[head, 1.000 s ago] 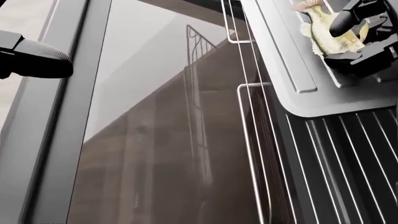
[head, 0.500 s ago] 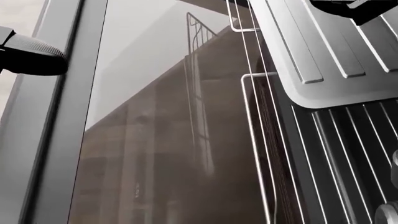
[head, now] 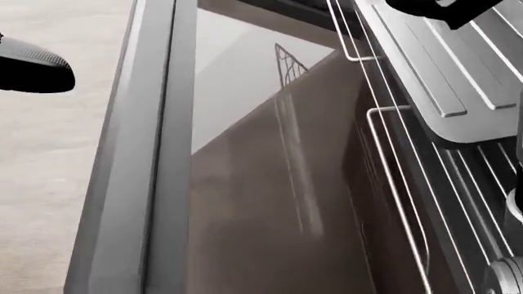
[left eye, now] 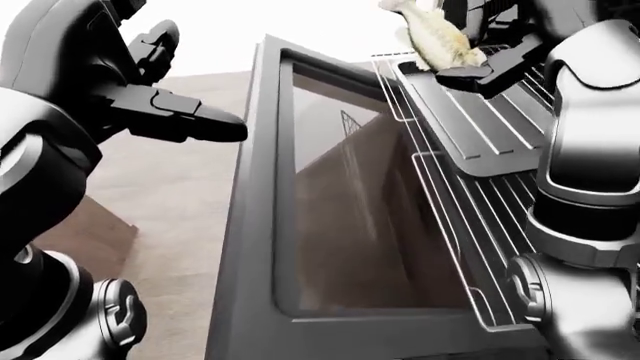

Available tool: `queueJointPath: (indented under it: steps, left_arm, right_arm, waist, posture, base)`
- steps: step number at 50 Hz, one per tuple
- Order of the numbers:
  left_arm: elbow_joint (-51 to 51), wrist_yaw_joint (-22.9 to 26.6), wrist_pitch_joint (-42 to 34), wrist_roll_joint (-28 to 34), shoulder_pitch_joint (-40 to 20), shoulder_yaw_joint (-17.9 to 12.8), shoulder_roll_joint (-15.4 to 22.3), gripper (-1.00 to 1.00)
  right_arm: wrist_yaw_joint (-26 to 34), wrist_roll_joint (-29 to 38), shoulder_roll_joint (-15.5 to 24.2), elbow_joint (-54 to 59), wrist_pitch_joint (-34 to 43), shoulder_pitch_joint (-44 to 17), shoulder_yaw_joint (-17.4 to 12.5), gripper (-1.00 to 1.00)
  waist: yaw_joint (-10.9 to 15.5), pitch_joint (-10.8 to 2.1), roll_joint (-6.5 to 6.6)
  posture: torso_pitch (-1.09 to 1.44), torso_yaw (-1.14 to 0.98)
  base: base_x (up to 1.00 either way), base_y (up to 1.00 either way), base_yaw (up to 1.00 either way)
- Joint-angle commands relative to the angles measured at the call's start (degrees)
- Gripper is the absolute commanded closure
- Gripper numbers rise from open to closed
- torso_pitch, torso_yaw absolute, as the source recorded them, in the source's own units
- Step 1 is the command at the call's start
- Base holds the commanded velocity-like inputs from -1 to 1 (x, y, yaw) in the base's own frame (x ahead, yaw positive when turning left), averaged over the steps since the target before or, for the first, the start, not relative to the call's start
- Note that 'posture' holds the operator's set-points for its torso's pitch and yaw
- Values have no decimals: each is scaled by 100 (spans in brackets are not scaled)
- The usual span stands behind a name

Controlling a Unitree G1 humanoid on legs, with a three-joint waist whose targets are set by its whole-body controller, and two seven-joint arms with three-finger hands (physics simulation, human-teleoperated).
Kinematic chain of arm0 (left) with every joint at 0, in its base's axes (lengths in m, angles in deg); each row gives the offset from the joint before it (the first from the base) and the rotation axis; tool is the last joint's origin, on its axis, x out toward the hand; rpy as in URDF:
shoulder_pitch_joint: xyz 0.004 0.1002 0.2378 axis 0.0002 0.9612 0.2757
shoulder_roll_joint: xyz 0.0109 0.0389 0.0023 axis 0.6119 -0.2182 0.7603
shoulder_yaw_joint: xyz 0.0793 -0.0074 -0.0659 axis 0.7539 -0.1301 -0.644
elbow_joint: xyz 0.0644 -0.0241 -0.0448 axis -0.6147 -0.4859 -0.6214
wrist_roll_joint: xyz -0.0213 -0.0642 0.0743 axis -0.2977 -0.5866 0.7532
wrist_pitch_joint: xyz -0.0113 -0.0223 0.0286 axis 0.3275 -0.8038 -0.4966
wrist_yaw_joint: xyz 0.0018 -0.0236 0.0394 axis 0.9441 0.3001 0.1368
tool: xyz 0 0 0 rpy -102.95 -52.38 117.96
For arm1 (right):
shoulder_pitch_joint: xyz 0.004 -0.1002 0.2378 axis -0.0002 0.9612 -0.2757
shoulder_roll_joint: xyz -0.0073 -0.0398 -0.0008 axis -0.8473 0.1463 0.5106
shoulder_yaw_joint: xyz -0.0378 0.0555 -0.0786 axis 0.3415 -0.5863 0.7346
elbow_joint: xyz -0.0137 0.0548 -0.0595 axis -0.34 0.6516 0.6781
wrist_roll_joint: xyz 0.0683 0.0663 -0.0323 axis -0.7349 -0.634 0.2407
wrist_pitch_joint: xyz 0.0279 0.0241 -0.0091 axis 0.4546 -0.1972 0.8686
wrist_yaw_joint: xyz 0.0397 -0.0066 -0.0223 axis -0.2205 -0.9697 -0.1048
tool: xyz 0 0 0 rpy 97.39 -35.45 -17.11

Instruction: Pick the fish from the oven and place it on the plate on the counter.

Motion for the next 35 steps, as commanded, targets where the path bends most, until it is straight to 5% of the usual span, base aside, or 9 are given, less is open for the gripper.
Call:
queueJointPath:
  steps: [1,12,15,16,18,27,30,33,35]
  left_arm:
    - [79,-72,215,-83,-138,-68,75,-100]
    - [48,-291,315,-374,-75,-57,166,-100]
    - [36,-325,393,-422,-10,-42,197,-100]
    - [34,-352,399,-449,-4,-43,198,-100]
    - [29,-417,411,-519,-15,-31,201,-100]
    - [0,-496,581,-676,128,-31,315,-100]
    - [0,-554,617,-756,156,-17,343,-100]
    - [-2,-627,647,-831,167,9,357,-100]
    - [1,-681,647,-880,163,26,359,-100]
  right_arm:
    - [-263,145,204,-451,-188,-382,-312,97]
    - [-219,116,207,-533,-190,-389,-273,98]
    - [-207,123,212,-556,-176,-379,-283,98]
    - [-218,118,199,-552,-197,-361,-284,98]
    - [-243,110,170,-524,-269,-311,-270,98]
    - [-241,126,110,-545,-302,-273,-253,98]
    - [-233,87,99,-600,-230,-296,-319,97]
    - [-247,-51,93,-743,-105,-245,-382,98]
    - [-264,-102,129,-772,-76,-257,-371,98]
  waist:
    - [-68,-302,-35]
    - [-206,-135,-337]
    - [-241,-263,-1025]
    - [-365,-27,-645]
    - [-238,-476,-936]
    - [-282,-209,-820]
    - [-347,250,-517]
    - [-412,230,77]
    - [-252,327,-344]
  posture:
    - [47,0]
    - [47,0]
    - [47,0]
    - [47,0]
    - [47,0]
    - [47,0]
    - [47,0]
    - [47,0]
    - [47,0]
  base:
    - [-85,0,0]
    - [-85,4,0]
    - [-85,14,0]
    - [-86,13,0]
    - [-86,14,0]
    - [-75,28,0]
    - [-7,3,0]
    - [0,0,-18]
    - [0,0,-40]
